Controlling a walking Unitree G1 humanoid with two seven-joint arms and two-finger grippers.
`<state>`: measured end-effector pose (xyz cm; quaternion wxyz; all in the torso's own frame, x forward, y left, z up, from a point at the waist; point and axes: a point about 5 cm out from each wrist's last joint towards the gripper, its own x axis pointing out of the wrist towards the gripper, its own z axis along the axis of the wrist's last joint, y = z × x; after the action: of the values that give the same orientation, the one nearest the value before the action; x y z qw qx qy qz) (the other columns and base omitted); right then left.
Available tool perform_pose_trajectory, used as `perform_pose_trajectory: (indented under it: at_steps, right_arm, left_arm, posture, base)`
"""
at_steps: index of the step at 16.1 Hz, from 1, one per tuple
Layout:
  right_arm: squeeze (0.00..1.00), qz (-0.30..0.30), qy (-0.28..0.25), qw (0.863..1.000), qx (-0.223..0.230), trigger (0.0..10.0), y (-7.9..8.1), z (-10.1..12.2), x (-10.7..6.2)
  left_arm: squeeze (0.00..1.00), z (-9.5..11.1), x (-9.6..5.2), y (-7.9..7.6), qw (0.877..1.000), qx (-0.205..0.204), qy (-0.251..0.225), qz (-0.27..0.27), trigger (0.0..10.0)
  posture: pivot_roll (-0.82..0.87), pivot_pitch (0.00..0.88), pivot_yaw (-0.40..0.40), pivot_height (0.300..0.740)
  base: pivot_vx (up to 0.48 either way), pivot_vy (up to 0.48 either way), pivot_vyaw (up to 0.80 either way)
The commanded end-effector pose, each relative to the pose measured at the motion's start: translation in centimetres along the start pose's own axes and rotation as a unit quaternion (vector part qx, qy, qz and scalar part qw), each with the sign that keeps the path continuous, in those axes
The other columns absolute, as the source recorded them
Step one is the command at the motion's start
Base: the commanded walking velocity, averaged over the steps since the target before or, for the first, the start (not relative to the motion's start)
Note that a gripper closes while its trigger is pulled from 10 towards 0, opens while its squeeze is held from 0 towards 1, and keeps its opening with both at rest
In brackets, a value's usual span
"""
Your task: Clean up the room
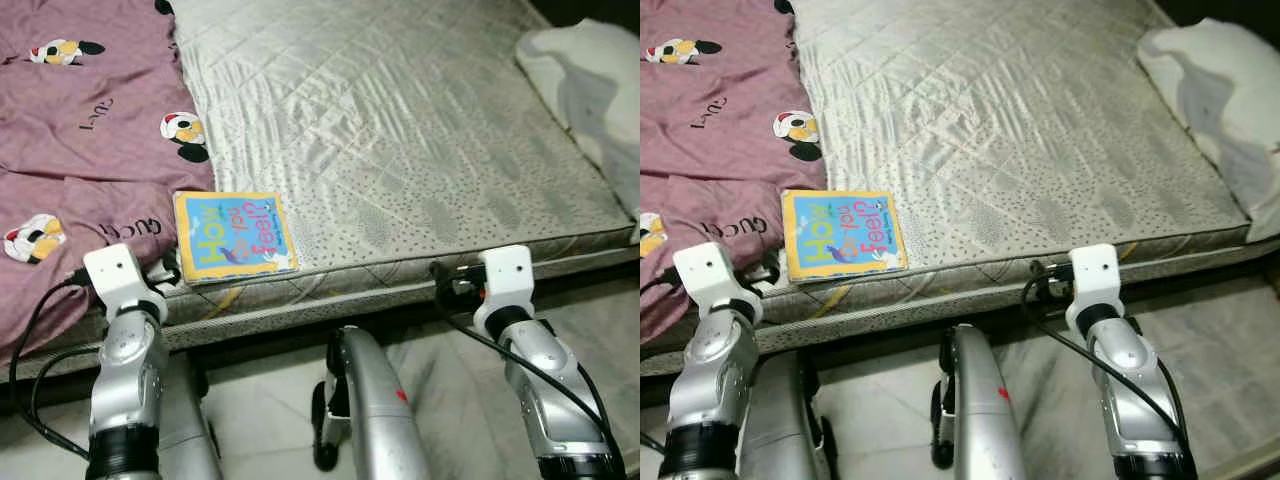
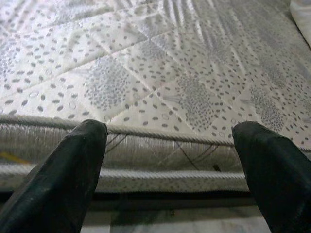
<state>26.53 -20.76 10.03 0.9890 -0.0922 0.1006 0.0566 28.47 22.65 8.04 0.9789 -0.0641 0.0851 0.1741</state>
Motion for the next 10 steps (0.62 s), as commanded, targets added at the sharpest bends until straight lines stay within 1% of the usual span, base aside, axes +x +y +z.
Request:
perform_pose_trajectory:
  at_steps: [1,2,4,5,7,8,10]
  right_arm:
    - [0.00,0.001,0.002,1.000,-0.010,10.0,-0.6,0.2,-0.4]
    - [0.00,0.005,0.002,1.000,-0.013,10.0,-0.6,0.2,-0.6]
    - [0.00,0.003,0.000,1.000,-0.012,10.0,-0.7,0.3,-0.4]
    - [0.00,0.002,-0.001,1.000,-0.012,10.0,-0.7,0.4,-0.3]
    - [0.00,0.002,-0.005,1.000,-0.012,10.0,-0.5,0.6,-0.3]
    - [0.00,0.002,-0.004,1.000,-0.012,10.0,-0.5,0.6,-0.3]
    - [0.00,0.004,-0.004,1.000,-0.010,10.0,-0.2,0.6,-0.2]
  left_arm:
    - [0.00,-0.6,0.2,-0.1,1.000,-0.001,0.009,0.002,10.0]
    - [0.00,-0.6,0.6,-0.1,1.000,-0.005,0.009,-0.001,10.0]
    - [0.00,-0.6,1.2,-0.8,1.000,0.000,0.014,-0.020,10.0]
    - [0.00,-0.6,1.3,-1.0,1.000,0.000,0.016,-0.023,10.0]
    - [0.00,-0.6,1.8,-1.9,0.998,0.005,0.014,-0.053,10.0]
    - [0.00,-0.7,1.9,-2.0,0.998,0.004,0.014,-0.055,10.0]
    - [0.00,-0.8,2.1,-2.5,0.997,0.007,0.022,-0.075,10.0]
  posture:
    - [-0.12,0.197,-0.205,0.550]
    - [-0.12,0.197,-0.205,0.550]
    - [-0.13,0.186,-0.202,0.522]
    - [-0.13,0.186,-0.201,0.517]
    - [-0.13,0.185,-0.197,0.517]
    - [-0.13,0.185,-0.197,0.517]
    - [-0.12,0.182,-0.190,0.517]
  base:
    - [0.000,0.000,0.00]
    - [0.000,0.000,0.00]
    - [0.000,0.000,0.00]
    - [0.000,0.000,0.00]
    - [0.000,0.000,0.00]
    - [0.000,0.000,0.00]
    - [0.000,0.000,0.00]
